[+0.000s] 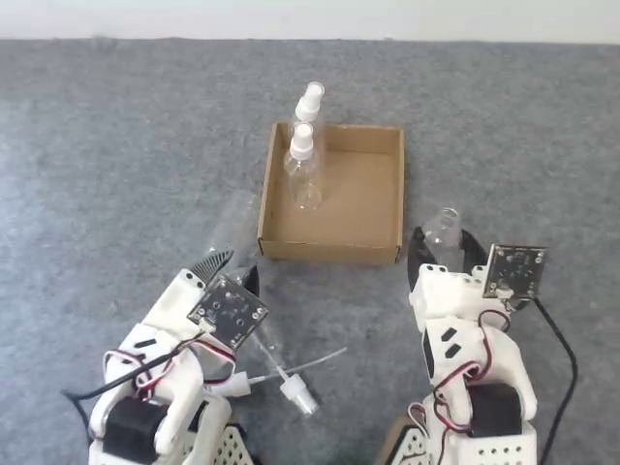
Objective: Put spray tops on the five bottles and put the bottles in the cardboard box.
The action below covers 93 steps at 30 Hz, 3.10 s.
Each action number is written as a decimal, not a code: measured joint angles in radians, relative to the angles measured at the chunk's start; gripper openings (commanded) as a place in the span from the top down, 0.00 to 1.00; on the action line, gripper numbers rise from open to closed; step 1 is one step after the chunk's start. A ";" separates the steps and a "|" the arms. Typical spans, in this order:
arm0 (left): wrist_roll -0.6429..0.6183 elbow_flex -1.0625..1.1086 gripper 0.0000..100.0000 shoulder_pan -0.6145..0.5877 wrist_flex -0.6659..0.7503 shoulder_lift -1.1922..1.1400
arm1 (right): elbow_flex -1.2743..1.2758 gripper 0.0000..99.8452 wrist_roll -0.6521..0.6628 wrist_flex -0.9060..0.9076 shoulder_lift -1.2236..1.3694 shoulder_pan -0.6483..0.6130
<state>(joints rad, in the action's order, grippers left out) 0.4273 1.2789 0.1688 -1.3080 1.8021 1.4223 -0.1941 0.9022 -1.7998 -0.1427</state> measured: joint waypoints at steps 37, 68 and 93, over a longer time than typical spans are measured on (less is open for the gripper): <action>0.480 -0.479 0.83 0.143 -0.229 -1.204 | 0.060 0.95 -0.080 -0.081 0.000 0.143; 0.485 -0.298 0.83 0.557 -0.130 -1.339 | 0.060 0.95 -0.080 -0.081 0.000 0.201; 0.485 -0.147 0.90 0.641 0.052 -1.339 | 0.060 0.95 -0.080 -0.081 0.000 0.201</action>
<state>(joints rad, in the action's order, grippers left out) 0.9122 1.1316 0.8101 -1.2559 0.4626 1.4822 -0.2739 0.8209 -1.7998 0.0583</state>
